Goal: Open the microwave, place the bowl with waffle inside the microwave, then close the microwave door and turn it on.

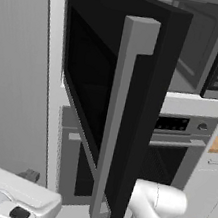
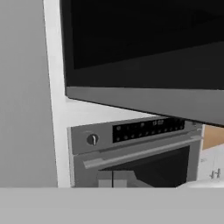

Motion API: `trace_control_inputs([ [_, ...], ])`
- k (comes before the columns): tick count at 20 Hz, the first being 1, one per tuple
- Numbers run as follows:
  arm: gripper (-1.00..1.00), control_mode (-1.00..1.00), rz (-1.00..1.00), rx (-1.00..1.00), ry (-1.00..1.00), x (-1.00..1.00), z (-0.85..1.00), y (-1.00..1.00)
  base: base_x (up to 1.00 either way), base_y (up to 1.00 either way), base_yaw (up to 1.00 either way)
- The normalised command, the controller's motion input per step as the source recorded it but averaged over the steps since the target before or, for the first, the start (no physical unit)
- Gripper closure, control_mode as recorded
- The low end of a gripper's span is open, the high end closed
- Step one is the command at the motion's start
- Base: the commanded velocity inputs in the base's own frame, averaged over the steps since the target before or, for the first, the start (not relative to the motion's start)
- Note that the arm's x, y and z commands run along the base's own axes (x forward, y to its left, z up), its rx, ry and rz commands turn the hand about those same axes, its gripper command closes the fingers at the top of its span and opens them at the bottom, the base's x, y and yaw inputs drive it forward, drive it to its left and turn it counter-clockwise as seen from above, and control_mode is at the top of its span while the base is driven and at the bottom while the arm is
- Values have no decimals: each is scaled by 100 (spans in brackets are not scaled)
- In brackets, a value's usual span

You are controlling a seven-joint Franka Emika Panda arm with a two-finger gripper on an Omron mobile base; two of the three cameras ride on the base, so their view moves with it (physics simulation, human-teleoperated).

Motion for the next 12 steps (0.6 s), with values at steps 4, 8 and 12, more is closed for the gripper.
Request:
trace_control_inputs([
  [4, 100, -100, -12, -14, 0, 100, -26, 2, 0, 0, 0],
  [8, 100, -100, -20, -14, -10, 28, 10, -42, 0, 0, 0],
  [12, 100, -100, -18, -6, -3, -10, 33, -99, 0, 0, 0],
])
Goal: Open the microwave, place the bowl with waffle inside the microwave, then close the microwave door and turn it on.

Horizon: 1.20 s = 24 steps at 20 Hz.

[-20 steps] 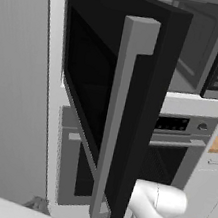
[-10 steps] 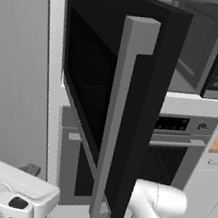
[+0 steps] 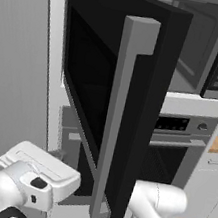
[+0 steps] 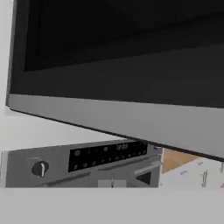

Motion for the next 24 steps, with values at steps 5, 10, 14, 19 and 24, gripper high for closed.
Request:
trace_control_inputs([
  [5, 100, -100, -8, -1, -8, 0, 40, -100, 0, 0, 0],
  [10, 100, -100, -1, -1, -20, 0, 59, -100, 0, 0, 0],
  [14, 100, -100, 0, 0, -12, 13, 51, -97, 0, 0, 0],
  [19, 100, -100, 0, 0, -5, 42, 44, -78, 0, 0, 0],
  [24, 100, -100, 1, 0, 0, 63, 51, -50, 0, 0, 0],
])
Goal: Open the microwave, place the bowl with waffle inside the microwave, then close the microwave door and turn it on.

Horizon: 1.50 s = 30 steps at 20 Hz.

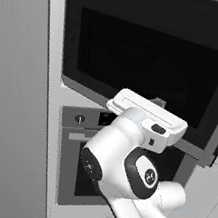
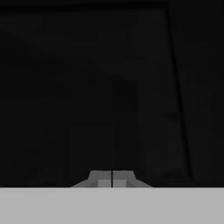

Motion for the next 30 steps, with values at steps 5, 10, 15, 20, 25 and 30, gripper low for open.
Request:
trace_control_inputs([
  [5, 100, -100, 20, 6, 3, 98, 36, -50, 0, 0, 0],
  [10, 100, -100, 36, 12, 14, 100, 22, -48, 0, 0, 0],
  [15, 100, -100, 47, 14, 35, 100, 3, -16, 0, 0, 0],
  [20, 100, -100, 38, 16, 41, 100, -9, 0, 0, 0, 0],
  [25, 100, -100, 13, 10, 19, 100, -6, 0, 0, 0, 0],
  [30, 100, -100, 9, 9, -6, 100, -51, 0, 0, 0, 0],
])
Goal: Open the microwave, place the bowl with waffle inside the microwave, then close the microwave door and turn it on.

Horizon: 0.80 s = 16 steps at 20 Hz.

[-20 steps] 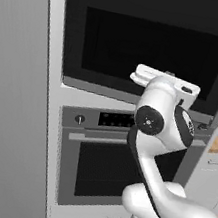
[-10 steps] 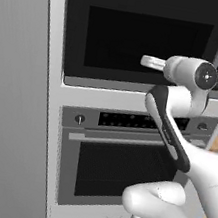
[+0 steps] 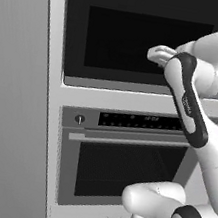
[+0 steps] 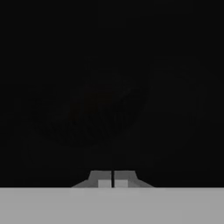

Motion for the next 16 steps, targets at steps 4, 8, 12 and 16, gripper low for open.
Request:
trace_control_inputs([
  [4, 100, -100, 0, 15, -15, -9, -27, -8, 0, 0, 0],
  [8, 100, -100, 0, 20, -41, -100, -1, -23, 0, 0, 0],
  [12, 100, -100, 0, 22, -27, -100, 0, -32, 0, 0, 0],
  [16, 100, -100, -1, 28, 9, -81, 0, -51, 0, 0, 0],
])
